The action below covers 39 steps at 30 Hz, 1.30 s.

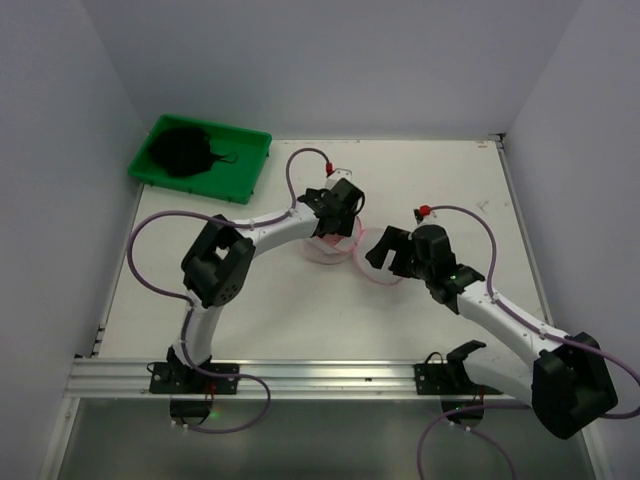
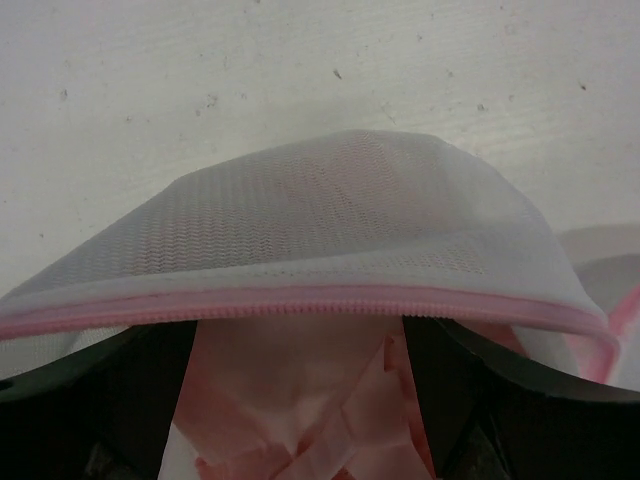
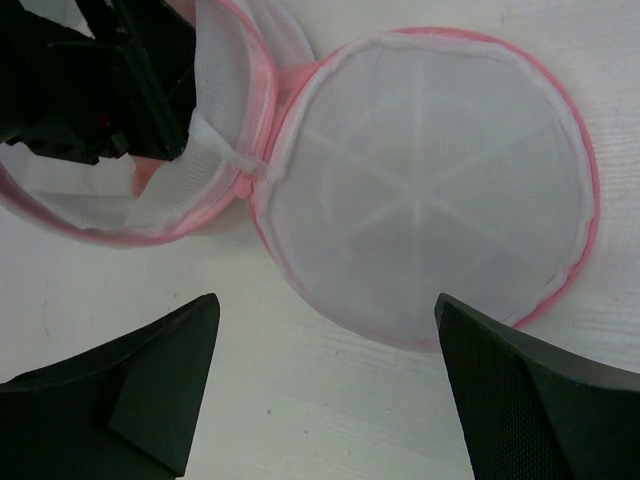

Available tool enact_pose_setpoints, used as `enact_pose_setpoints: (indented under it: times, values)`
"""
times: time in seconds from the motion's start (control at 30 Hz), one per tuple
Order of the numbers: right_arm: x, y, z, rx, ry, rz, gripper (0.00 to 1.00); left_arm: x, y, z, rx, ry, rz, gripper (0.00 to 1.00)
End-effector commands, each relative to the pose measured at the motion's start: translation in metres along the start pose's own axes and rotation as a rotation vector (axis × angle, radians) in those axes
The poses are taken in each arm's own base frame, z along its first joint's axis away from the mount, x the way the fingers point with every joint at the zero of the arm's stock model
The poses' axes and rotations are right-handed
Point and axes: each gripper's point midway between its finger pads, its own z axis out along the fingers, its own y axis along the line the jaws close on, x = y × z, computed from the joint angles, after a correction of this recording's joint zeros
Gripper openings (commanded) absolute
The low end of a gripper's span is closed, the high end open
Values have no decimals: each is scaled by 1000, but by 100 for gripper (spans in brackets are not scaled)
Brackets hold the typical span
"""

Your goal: Unzip the laundry bag and remove the bra

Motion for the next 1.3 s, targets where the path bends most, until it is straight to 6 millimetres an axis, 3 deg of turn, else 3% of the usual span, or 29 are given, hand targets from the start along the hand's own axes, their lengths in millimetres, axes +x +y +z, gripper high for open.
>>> enact_pose_setpoints:
  times: [0.0, 0.1, 0.17, 0.2, 0.3, 0.4, 0.5, 0.53, 0.6, 0.67, 0.87, 1.13, 1.23, 1.27]
  values:
    - [-1, 5, 7, -35, 1, -10, 90, -9, -1, 21, -13, -52, -81, 88]
    - [1, 5, 8, -34, 10, -15, 90, 16, 0, 42, -21, 1, -85, 82]
    - [2, 3, 10, -27, 12, -16, 90, 37, -2, 55, -13, 45, -87, 69]
    - [2, 3, 10, -27, 12, -15, 90, 42, -3, 58, -7, 59, -89, 61]
    - [2, 1, 10, -19, 10, -18, 90, 55, -2, 59, 8, 76, -95, 18]
    - [0, 1, 11, -12, 2, -16, 90, 41, 1, 40, 44, 37, -107, 0]
    - [-7, 7, 11, -23, -7, -21, 90, 18, 0, 9, 117, -27, -111, 0]
    - [-7, 8, 13, -25, -2, -24, 90, -1, -1, -10, 155, -77, -117, 0]
    - [-16, 15, 13, -37, -15, -26, 90, -5, -4, -28, 211, -95, -107, 0]
    - [-23, 22, 15, -50, -21, -26, 90, -26, -4, -55, 274, -164, -104, 0]
    - [-47, 50, 20, -113, -42, -15, 89, -32, -15, -98, 450, -213, -33, 0]
    - [-53, 45, 42, -65, -31, -22, 87, -30, -35, -139, 672, -242, 96, 0]
    - [-56, 43, 43, -55, -40, -37, 76, -27, -36, -140, 686, -241, 138, 0]
    - [-58, 39, 42, -44, -44, -41, 65, -24, -34, -138, 684, -234, 148, 0]
